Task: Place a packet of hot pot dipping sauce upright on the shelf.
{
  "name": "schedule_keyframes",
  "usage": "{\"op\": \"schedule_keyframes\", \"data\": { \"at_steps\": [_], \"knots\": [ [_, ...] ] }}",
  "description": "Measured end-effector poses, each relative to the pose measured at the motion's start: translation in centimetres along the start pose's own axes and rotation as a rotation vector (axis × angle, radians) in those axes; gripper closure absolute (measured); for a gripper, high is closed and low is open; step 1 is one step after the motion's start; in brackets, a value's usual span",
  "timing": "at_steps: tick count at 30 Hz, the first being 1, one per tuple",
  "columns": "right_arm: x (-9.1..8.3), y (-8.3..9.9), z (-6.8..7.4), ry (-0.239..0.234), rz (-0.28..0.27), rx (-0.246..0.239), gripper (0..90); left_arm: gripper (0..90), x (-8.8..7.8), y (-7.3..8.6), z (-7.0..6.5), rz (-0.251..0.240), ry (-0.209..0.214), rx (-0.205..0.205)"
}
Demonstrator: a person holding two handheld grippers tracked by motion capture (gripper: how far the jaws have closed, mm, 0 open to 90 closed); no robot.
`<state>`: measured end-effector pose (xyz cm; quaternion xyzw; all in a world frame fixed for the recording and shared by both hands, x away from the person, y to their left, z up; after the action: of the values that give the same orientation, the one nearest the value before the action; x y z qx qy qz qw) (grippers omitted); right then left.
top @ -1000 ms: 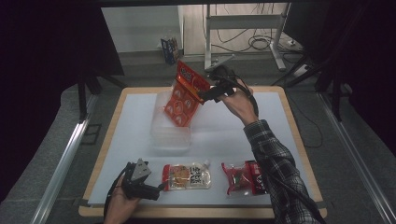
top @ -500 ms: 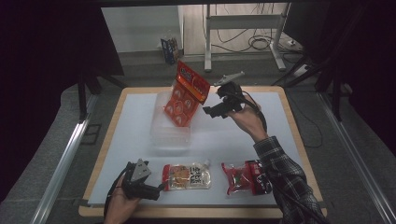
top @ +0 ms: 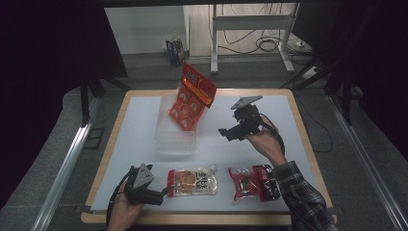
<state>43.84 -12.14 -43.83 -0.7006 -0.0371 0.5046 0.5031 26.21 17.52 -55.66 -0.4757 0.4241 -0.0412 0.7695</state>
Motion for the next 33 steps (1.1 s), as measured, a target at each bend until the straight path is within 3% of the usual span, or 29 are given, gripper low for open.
{"op": "schedule_keyframes", "data": {
  "at_steps": [9,13,16,27,33],
  "knots": [
    [-0.5,3.4,0.4,0.010,0.000,-0.042,0.0,3.1,0.1,0.1,0.1,0.003,0.001,0.005],
    [-0.7,4.6,0.6,-0.024,-0.020,-0.036,0.0,3.4,0.1,0.2,0.2,0.000,0.006,-0.002],
    [-1.0,5.2,0.7,-0.015,-0.034,-0.057,0.0,3.6,0.1,0.1,0.2,-0.003,0.010,-0.014],
    [-2.0,7.6,1.3,-0.023,-0.065,0.018,0.0,2.4,0.2,-0.3,-0.5,0.010,0.058,-0.044],
    [-2.2,8.8,1.9,-0.022,-0.056,0.033,0.0,1.3,0.3,-0.6,-0.8,0.013,0.092,-0.067]
  ]
}}
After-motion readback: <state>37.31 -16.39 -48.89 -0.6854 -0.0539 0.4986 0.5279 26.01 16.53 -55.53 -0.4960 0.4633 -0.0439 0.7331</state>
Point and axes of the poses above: each handheld gripper's, and its own axes: x roughly forward along the jaws, y roughly out of its underside, z roughly to its left, the point moved 4 cm from there along x, roughly forward along the jaws, and after that the axes turned 7 degrees about x, right-handed, at the moved point
